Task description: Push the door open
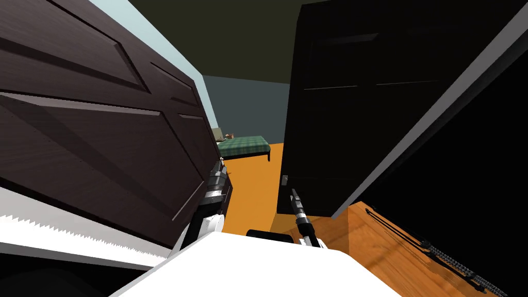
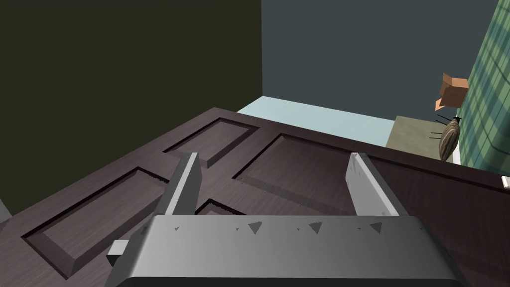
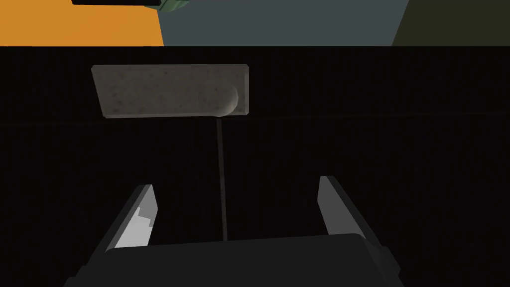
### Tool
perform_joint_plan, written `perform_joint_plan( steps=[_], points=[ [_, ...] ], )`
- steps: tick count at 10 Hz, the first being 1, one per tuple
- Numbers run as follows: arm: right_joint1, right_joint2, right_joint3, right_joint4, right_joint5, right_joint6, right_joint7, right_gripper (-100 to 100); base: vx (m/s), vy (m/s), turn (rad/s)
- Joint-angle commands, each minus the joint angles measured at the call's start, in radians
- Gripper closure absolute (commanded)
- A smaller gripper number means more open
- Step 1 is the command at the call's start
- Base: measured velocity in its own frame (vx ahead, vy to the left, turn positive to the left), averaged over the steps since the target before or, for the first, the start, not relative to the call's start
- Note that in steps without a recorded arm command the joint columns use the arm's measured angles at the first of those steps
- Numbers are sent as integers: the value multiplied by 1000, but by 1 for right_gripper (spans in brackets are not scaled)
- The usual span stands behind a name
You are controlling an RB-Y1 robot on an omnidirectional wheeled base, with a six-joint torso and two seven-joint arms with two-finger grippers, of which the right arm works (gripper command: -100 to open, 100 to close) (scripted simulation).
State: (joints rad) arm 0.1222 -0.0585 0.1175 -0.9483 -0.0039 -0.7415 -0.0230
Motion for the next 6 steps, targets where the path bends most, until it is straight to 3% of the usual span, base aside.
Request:
perform_joint_plan(
  steps=[1,6],
  points=[
    [-4,-2,-3,4,-1,-2,2,-100,186,44,15],
    [-19,6,-16,23,-5,-15,8,-100,200,19,22]
  ],
)
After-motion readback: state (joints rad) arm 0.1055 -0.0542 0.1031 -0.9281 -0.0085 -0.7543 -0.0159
